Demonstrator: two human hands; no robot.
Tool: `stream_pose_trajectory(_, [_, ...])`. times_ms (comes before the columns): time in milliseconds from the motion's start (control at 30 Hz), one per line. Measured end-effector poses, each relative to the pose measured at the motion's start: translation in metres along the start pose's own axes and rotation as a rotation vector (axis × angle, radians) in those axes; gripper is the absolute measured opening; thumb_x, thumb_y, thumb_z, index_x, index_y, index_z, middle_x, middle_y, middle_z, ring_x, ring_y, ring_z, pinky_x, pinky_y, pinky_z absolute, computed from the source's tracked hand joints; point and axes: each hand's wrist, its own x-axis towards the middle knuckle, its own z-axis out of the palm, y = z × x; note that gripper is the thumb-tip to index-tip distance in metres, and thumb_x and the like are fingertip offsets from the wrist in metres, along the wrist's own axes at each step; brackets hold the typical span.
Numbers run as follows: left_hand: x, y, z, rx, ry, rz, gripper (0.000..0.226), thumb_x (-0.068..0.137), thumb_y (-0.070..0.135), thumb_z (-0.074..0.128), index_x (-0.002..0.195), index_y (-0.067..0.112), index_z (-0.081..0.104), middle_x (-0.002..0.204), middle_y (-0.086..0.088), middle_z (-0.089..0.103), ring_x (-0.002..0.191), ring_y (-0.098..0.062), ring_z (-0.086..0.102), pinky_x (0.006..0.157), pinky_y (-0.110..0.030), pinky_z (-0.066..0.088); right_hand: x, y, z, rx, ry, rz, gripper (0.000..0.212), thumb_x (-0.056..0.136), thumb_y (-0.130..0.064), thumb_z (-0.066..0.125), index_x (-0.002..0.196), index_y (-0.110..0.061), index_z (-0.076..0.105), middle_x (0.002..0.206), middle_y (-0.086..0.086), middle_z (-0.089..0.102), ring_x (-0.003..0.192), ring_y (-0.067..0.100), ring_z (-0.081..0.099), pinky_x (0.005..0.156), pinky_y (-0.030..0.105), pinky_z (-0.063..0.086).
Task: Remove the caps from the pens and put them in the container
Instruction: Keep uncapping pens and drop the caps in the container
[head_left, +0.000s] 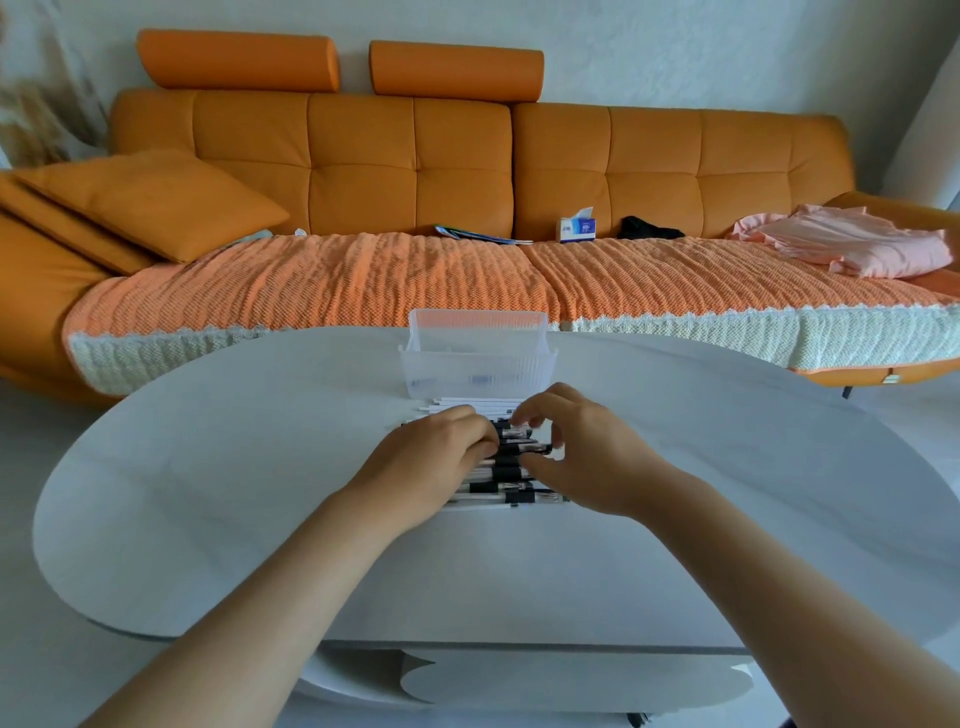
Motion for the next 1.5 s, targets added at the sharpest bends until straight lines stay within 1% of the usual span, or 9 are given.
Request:
stream_pose_trajectory(100, [0.001, 0.002, -0.003, -0.019, 0.049, 0.030, 0.014, 0.097, 0.033, 0.055, 0.104, 0.026, 0.064, 0.095, 0.013, 0.056, 0.082, -0.009, 0.056, 0.068, -0.030, 0.045, 0.003, -0.003, -0.003, -0.042, -0.084, 0.029, 0.027, 0.096, -0.043, 0.056, 0.121, -0.034, 0.062, 0.110, -0.017, 0.059, 0.086, 0.003, 0.057, 0.076, 0.025, 0.048])
stream_pose_trajectory(267, [0.005, 0.005, -0.005, -0.007, 0.063, 0.085, 0.016, 0.091, 0.033, 0.065, 0.105, 0.025, 0.063, 0.094, 0.014, 0.051, 0.076, -0.006, 0.045, 0.063, -0.025, 0.037, 0.005, -0.001, -0.006, -0.011, -0.174, 0.064, 0.020, 0.100, -0.033, 0.051, 0.101, -0.025, 0.070, 0.077, -0.010, 0.061, 0.069, 0.006, 0.055, 0.061, 0.027, 0.042])
stream_pose_trajectory(500, [0.012, 0.008, -0.001, 0.032, 0.080, 0.107, 0.011, 0.090, 0.028, 0.067, 0.100, 0.025, 0.066, 0.091, 0.012, 0.055, 0.079, -0.009, 0.054, 0.066, -0.034, 0.048, 0.002, -0.002, -0.005, -0.020, -0.236, 0.037, 0.021, 0.103, -0.026, 0.043, 0.088, -0.023, 0.058, 0.074, -0.007, 0.055, 0.068, 0.009, 0.050, 0.061, 0.031, 0.039])
stream_pose_trajectory(700, [0.020, 0.010, 0.002, 0.005, 0.069, 0.079, 0.012, 0.093, 0.031, 0.062, 0.104, 0.027, 0.065, 0.094, 0.012, 0.057, 0.083, -0.012, 0.056, 0.069, -0.035, 0.048, 0.003, 0.000, -0.007, -0.052, -0.183, 0.028, 0.025, 0.105, -0.030, 0.041, 0.093, -0.015, 0.056, 0.067, -0.004, 0.050, 0.062, 0.013, 0.046, 0.057, 0.028, 0.034])
stream_pose_trajectory(967, [0.028, 0.017, 0.003, -0.018, 0.106, 0.148, 0.009, 0.088, 0.021, 0.070, 0.097, 0.022, 0.071, 0.087, 0.012, 0.056, 0.078, -0.008, 0.055, 0.062, -0.027, 0.045, 0.002, 0.005, -0.010, -0.053, -0.203, 0.039, 0.024, 0.105, -0.029, 0.039, 0.103, -0.018, 0.060, 0.083, 0.001, 0.061, 0.074, 0.020, 0.055, 0.069, 0.041, 0.046])
stream_pose_trajectory(1167, [0.032, 0.018, 0.004, -0.135, 0.087, 0.106, 0.008, 0.088, 0.019, 0.069, 0.096, 0.023, 0.071, 0.088, 0.015, 0.058, 0.080, -0.004, 0.057, 0.069, -0.020, 0.045, 0.002, 0.009, -0.013, -0.117, -0.168, 0.027, 0.025, 0.106, -0.030, 0.037, 0.095, -0.015, 0.055, 0.073, 0.002, 0.057, 0.067, 0.022, 0.052, 0.060, 0.038, 0.039])
stream_pose_trajectory(1267, [0.032, 0.016, 0.005, -0.157, 0.041, 0.080, 0.007, 0.089, 0.020, 0.068, 0.095, 0.023, 0.071, 0.087, 0.013, 0.059, 0.081, -0.005, 0.058, 0.072, -0.027, 0.048, 0.002, 0.009, -0.010, -0.147, -0.167, 0.013, 0.023, 0.106, -0.031, 0.037, 0.093, -0.017, 0.051, 0.066, -0.004, 0.048, 0.057, 0.015, 0.044, 0.052, 0.033, 0.031])
stream_pose_trajectory(1400, [0.035, 0.016, 0.005, -0.181, 0.024, 0.066, 0.006, 0.090, 0.022, 0.067, 0.095, 0.023, 0.070, 0.086, 0.013, 0.059, 0.082, -0.004, 0.058, 0.074, -0.028, 0.048, 0.001, 0.011, -0.009, -0.186, -0.145, -0.004, 0.026, 0.106, -0.034, 0.036, 0.099, -0.017, 0.054, 0.066, -0.001, 0.051, 0.060, 0.022, 0.049, 0.056, 0.039, 0.037])
stream_pose_trajectory(1500, [0.036, 0.016, 0.002, -0.140, 0.084, 0.094, 0.006, 0.089, 0.026, 0.068, 0.093, 0.023, 0.071, 0.084, 0.015, 0.057, 0.077, -0.002, 0.056, 0.065, -0.019, 0.043, 0.003, 0.011, -0.012, -0.085, -0.133, 0.024, 0.026, 0.105, -0.035, 0.038, 0.101, -0.019, 0.057, 0.073, 0.002, 0.059, 0.066, 0.022, 0.054, 0.059, 0.039, 0.042])
